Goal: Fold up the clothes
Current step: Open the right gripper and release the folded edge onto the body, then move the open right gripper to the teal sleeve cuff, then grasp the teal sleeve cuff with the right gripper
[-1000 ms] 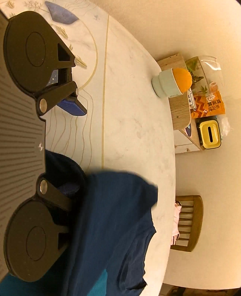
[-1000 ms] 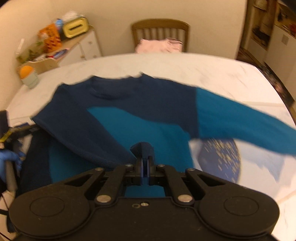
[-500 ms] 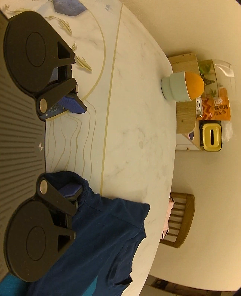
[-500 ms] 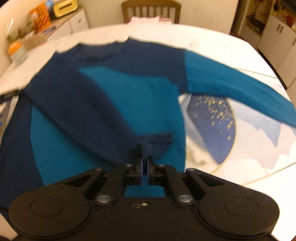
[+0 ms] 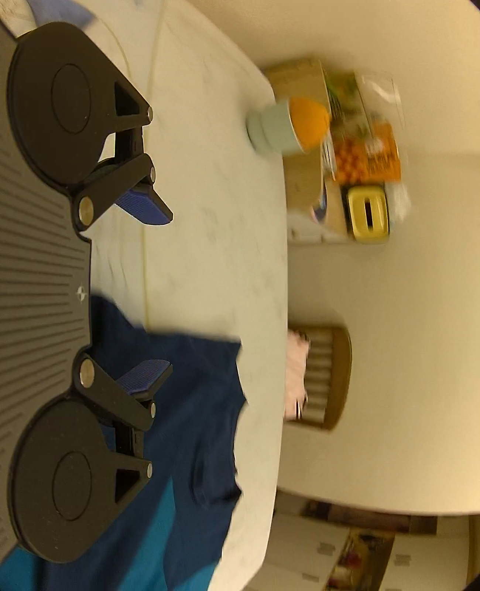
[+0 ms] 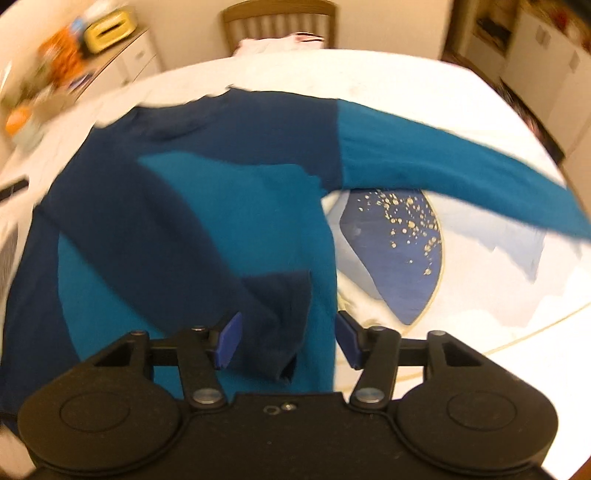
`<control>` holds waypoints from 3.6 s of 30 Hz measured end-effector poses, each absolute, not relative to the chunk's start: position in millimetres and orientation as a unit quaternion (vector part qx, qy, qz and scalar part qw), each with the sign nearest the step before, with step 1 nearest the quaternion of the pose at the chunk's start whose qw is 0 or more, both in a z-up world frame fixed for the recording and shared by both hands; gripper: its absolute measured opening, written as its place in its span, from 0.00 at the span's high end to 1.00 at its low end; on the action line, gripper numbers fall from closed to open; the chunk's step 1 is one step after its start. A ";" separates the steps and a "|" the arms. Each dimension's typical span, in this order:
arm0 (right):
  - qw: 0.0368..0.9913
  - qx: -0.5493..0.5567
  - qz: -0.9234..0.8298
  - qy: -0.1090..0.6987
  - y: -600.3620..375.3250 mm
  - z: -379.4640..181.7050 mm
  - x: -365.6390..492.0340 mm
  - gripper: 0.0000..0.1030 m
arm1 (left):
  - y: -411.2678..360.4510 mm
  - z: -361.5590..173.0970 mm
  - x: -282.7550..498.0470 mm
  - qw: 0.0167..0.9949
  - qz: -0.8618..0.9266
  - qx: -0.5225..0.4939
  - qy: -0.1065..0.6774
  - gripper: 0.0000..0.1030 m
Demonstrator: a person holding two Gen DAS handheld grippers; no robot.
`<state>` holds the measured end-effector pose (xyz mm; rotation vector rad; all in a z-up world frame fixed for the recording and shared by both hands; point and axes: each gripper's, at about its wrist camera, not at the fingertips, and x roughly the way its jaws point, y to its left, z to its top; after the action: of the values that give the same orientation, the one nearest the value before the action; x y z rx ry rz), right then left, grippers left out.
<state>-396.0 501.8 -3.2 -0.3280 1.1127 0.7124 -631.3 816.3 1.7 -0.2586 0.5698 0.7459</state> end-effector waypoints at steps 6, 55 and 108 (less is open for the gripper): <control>0.771 -0.096 0.292 0.557 503.5 -31.5 -374.8 0.00 | 809.0 -13.1 -590.0 0.898 0.308 -0.123 0.289 0.23; 0.791 -0.222 0.363 0.439 396.7 -19.4 -200.5 0.00 | 667.8 -31.2 -520.7 0.860 0.250 -0.114 0.430 0.22; 0.633 -0.121 0.641 0.417 590.7 32.4 -310.1 0.00 | 639.5 -27.1 -502.4 0.870 0.200 -0.149 0.424 0.18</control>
<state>-310.1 590.7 32.4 -0.2774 0.9542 1.4664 -502.4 639.5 -27.1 -0.3115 0.8869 0.4190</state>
